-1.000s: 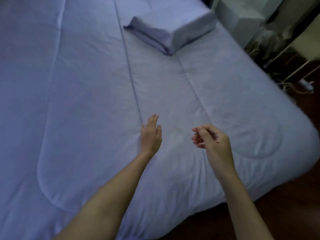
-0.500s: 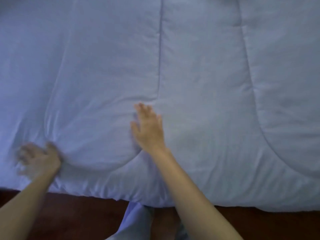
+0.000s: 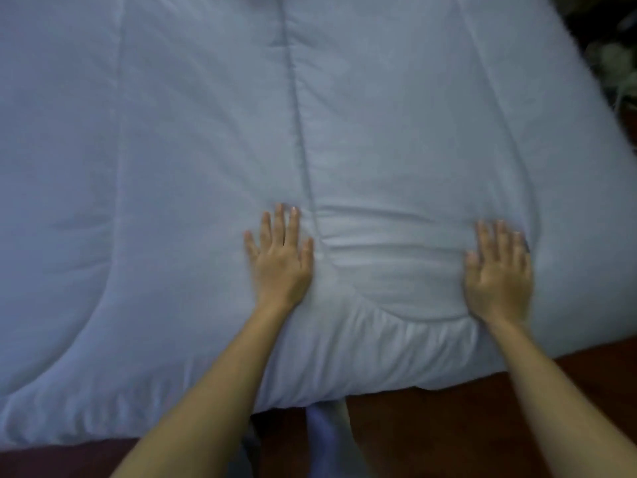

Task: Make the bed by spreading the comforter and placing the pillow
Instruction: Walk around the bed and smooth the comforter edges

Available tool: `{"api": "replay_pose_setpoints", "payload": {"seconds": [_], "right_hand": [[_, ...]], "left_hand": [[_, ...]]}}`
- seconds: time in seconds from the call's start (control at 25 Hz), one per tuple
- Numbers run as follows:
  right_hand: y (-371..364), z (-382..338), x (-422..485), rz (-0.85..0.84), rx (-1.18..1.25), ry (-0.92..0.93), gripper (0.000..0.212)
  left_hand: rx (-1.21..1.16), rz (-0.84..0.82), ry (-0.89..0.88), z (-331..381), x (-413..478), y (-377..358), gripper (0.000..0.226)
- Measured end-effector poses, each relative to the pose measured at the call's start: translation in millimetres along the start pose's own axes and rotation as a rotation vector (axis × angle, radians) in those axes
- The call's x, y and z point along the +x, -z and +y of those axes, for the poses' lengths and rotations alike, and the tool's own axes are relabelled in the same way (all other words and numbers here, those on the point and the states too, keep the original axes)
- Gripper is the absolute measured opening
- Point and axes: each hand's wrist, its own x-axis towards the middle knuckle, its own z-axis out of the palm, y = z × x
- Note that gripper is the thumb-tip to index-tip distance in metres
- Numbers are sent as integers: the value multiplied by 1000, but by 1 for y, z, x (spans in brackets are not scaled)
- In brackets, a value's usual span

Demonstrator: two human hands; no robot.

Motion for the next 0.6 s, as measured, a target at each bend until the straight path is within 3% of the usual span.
{"api": "replay_pose_setpoints", "payload": {"seconds": [0.04,0.12,0.2,0.24,0.28,0.36,0.44,0.48,0.52,0.6], "right_hand": [[11,38,5,-34,6,-101,58],[36,76,19,-36,153,-490,56],[48,53,50,19,316,-861,55],[51,19,64,45,358,-831,55],[49,-21,77,93,385,-642,57],[36,-114,87,-11,454,-40,58],[21,-175,81,-244,270,488,54],[13,-181,88,-280,180,590,51],[9,-172,103,-256,158,567,50],[4,-112,132,-112,169,332,49]], "left_hand": [[49,2,0,19,1,-6,63],[113,26,30,21,1,-15,64],[135,57,37,14,0,-15,64],[145,65,35,12,0,-16,64],[151,79,40,13,1,-17,64],[159,86,56,14,2,-21,64],[181,89,56,11,2,-22,64],[188,94,51,9,2,-22,64],[185,107,49,8,2,-21,64],[161,101,53,10,3,-20,64]]}}
